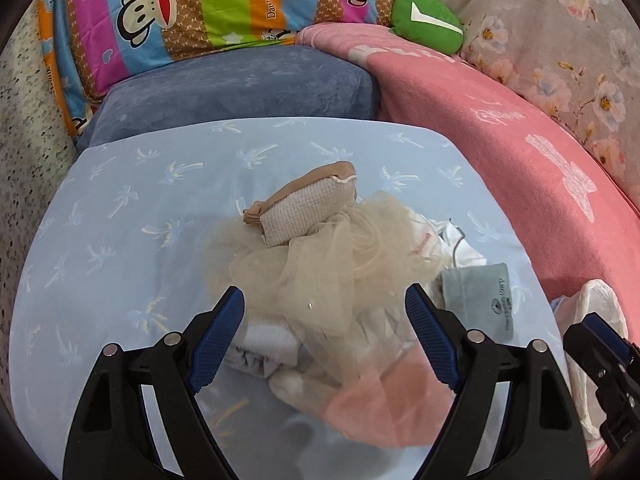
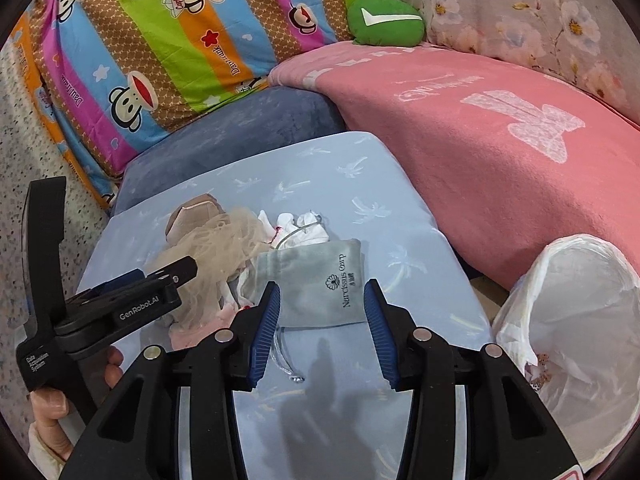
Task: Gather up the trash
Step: 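Grasp the cream tulle with the left tool while the right tool grasps the pink cloth, then carry the tulle and pink cloth over the white bin and open both tools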
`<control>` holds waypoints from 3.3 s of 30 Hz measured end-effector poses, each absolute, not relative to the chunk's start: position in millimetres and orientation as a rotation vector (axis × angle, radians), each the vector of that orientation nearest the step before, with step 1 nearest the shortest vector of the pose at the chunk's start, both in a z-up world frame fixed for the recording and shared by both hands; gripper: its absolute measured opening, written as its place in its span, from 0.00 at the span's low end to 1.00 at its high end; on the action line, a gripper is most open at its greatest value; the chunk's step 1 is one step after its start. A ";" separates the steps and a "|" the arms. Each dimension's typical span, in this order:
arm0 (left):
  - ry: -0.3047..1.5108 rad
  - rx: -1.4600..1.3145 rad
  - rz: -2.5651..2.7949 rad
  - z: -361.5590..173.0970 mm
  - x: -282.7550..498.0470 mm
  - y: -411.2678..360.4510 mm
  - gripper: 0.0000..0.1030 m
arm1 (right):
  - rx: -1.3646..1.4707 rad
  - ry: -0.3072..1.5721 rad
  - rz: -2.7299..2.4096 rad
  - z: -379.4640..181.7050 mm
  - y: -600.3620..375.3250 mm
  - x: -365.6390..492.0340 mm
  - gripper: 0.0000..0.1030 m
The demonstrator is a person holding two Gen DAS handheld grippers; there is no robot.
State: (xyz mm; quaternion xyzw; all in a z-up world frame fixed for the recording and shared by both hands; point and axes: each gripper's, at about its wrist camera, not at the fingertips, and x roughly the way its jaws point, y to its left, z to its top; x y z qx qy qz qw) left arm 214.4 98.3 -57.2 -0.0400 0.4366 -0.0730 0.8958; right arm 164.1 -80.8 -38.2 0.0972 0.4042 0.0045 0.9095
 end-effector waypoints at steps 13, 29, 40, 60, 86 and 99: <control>0.898 -0.121 -0.195 -50.6 221.9 119.2 0.06 | 0.174 0.865 0.050 -50.6 -48.6 197.9 0.42; 0.720 -0.177 -0.022 12.7 190.5 192.5 0.05 | 0.163 0.832 0.124 -29.4 -7.5 209.6 0.42; 0.730 -0.229 0.027 7.1 171.6 222.0 0.05 | 0.167 0.921 0.130 -66.3 2.4 180.2 0.42; 0.714 -0.204 -0.087 28.0 140.8 171.9 0.05 | 0.205 0.889 0.166 -43.1 -18.9 144.2 0.06; 0.739 -0.165 -0.171 26.3 114.3 115.5 0.06 | 0.263 0.894 0.152 -51.3 -60.9 98.7 0.02; 0.694 -0.130 -0.203 48.6 105.7 89.5 0.06 | 0.312 0.725 0.122 19.9 -104.1 81.7 0.02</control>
